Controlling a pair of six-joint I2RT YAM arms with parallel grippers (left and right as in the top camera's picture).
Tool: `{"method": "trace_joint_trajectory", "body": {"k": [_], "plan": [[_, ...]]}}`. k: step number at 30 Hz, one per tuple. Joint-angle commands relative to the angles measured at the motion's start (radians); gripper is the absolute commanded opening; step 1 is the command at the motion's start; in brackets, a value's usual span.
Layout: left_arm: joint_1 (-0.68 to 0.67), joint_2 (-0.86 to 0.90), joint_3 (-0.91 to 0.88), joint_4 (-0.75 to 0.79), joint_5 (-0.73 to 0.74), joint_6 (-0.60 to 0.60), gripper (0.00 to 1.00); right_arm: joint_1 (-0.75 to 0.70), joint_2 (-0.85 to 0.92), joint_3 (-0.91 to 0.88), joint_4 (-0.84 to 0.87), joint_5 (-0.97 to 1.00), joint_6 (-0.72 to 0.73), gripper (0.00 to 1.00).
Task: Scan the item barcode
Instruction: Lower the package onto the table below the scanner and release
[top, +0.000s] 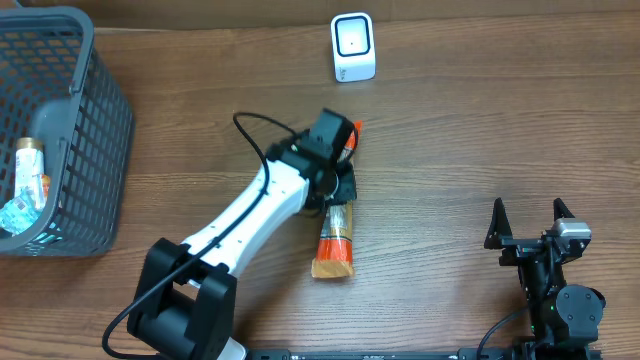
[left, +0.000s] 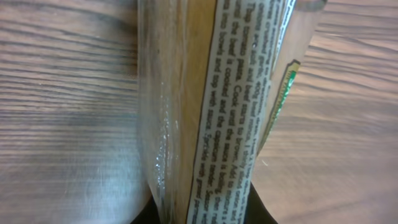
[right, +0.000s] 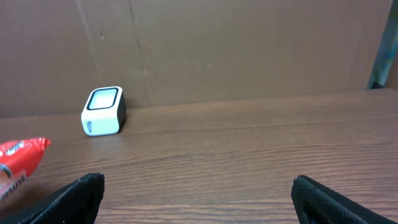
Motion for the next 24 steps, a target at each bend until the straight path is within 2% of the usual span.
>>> {"method": "trace_joint_trajectory", "body": {"k": [1, 6, 24], "plan": [[-0.019, -0.031, -0.057, 0.071, -0.078, -0.083, 0.04, -0.002, -0.008, -0.010, 0.006, 0.012, -0.004, 1.00], [-0.025, -0.031, -0.108, 0.136, -0.078, -0.082, 0.04, -0.002, -0.008, -0.010, 0.006, 0.012, -0.004, 1.00], [-0.026, -0.021, -0.114, 0.142, -0.078, -0.050, 0.06, -0.002, -0.008, -0.010, 0.006, 0.012, -0.004, 1.00]]}}
